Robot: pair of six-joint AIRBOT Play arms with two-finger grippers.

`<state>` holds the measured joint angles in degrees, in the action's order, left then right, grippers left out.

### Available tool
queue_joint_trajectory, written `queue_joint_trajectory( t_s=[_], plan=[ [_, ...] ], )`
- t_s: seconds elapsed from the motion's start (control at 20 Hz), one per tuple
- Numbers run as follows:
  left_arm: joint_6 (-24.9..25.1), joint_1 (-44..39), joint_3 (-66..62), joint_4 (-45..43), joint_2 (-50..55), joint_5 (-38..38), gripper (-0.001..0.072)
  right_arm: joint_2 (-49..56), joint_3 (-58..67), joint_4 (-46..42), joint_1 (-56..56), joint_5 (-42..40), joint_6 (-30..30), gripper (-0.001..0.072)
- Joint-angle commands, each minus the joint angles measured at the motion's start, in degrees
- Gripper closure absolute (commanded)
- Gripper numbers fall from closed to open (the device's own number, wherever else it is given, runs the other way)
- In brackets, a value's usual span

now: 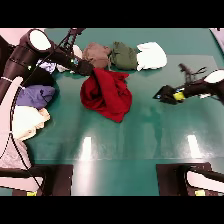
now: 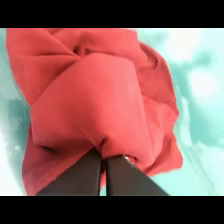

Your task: Fold the shirts.

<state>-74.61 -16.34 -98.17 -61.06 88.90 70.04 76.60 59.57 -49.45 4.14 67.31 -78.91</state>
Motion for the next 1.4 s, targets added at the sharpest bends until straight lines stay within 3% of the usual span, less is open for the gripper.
queue_joint_trajectory(
  t_s=[0.0,0.3,0.4,0.5,0.6,0.65,0.9,1.25,1.35],
  plan=[
    [-0.02,0.48,-0.57,0.15,0.02,3.45,0.0684,6.88,-2.43,8.22,-5.33,-10.8,4.55,0.0159],
    [-0.46,0.5,-0.57,0.17,0.02,5.18,0.0684,19.56,9.84,8.98,-14.38,-13.38,4.44,0.0161],
    [-0.44,0.5,-0.57,0.15,0.02,5.92,0.0684,22.73,13.88,8.87,-16.59,-13.31,4.42,0.0259],
    [-0.44,0.5,-0.59,0.15,0.02,6.73,0.0684,24.9,16.48,8.9,-17.77,-13.25,4.42,0.0299],
    [-0.44,0.5,-0.59,0.15,0.02,7.15,0.0684,25.81,18.03,8.83,-17.94,-12.55,4.44,0.0635],
    [-0.44,0.5,-0.59,0.13,-0.04,7.1,0.0684,25.81,18.64,8.81,-17.94,-11.74,4.44,0.0692],
    [-3.72,4.92,-8.41,0.2,-4.35,4.52,0.0684,15.23,24.74,8.81,-13.73,-6.23,4.87,0.0693],
    [-4.46,13.49,-18.08,-0.17,-22.51,0.52,0.0684,-9.44,40.26,8.63,-4.24,0.46,4.81,0.0694],
    [-4.44,13.46,-18.08,-1.55,-27.36,0.74,0.0684,-14.05,43.85,4.04,-2.29,3.72,1.6,0.0693]
  ],
)
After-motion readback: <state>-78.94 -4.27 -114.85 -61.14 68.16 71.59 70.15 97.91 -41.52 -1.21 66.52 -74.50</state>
